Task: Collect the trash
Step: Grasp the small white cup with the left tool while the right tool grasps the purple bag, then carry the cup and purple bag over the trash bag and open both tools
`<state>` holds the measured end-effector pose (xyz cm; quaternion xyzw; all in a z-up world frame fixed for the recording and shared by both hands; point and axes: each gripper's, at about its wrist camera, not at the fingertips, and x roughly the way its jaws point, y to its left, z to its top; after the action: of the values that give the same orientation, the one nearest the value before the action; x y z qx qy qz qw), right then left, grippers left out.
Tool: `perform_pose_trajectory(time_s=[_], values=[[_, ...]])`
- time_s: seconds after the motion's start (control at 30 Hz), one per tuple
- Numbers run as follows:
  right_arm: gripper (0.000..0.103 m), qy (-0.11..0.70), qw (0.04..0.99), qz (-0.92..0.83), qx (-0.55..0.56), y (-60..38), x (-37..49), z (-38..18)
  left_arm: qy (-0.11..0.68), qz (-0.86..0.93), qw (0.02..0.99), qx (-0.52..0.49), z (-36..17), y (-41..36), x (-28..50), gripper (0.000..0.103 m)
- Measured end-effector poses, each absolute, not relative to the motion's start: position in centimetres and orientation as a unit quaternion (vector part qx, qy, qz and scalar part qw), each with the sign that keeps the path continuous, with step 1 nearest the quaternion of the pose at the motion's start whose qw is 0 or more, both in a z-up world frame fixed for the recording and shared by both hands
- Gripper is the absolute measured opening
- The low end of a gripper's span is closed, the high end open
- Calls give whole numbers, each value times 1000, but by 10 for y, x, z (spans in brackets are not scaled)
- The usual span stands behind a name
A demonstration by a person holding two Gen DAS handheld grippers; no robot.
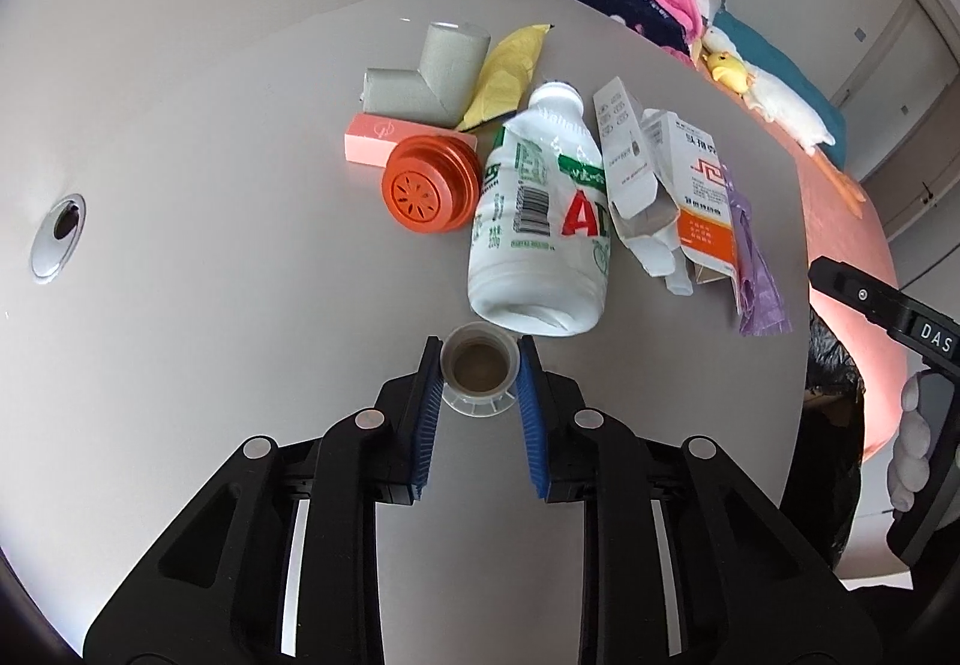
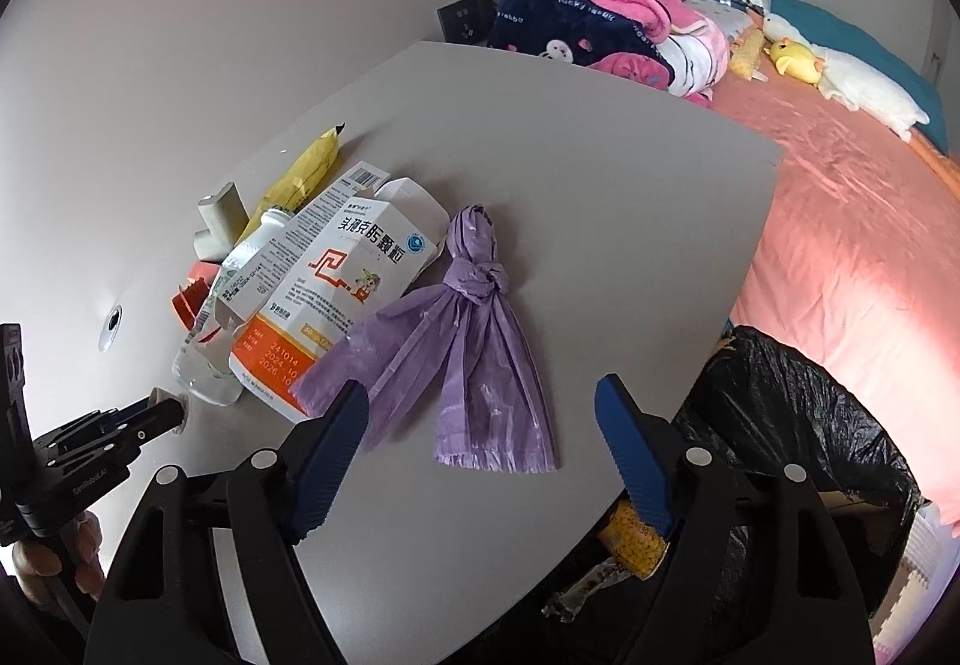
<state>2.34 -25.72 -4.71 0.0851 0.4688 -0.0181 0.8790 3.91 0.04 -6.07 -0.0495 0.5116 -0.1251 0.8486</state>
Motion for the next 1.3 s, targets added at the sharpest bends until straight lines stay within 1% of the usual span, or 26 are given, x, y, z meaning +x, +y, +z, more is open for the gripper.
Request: perform_pose_trajectory(time_s=[0.23,0.5,0.57,0.7,0.73,0.8,0.87,0.9,0.93,0.97,1.07,1.3], values=[[79,476,875,-24,83,-258,50,-56,504,-113,854,-60,-51,14,47,24],[70,499,861,-36,92,-259,77,-75,504,-112,854,-65,-47,21,50,24],[65,505,857,-41,96,-259,82,-79,503,-108,855,-65,-46,21,51,24],[59,511,853,-52,91,-257,90,-87,505,-109,854,-67,-46,23,50,24],[57,512,853,-55,83,-256,91,-88,506,-110,853,-67,-46,23,49,24],[45,510,855,-63,66,-252,92,-88,507,-111,852,-67,-46,23,49,24],[25,509,856,-70,51,-251,92,-88,508,-113,851,-69,-47,22,50,24],[19,510,856,-70,46,-250,91,-88,508,-114,851,-69,-46,21,49,24],[10,512,855,-68,46,-250,94,-88,508,-115,851,-69,-46,21,51,24],[7,514,854,-63,49,-251,93,-88,507,-116,851,-68,-46,20,51,24],[5,515,853,-52,60,-253,90,-87,503,-120,853,-68,-42,19,50,24],[4,497,864,-43,73,-253,75,-67,492,-130,859,-59,-30,15,41,24]])
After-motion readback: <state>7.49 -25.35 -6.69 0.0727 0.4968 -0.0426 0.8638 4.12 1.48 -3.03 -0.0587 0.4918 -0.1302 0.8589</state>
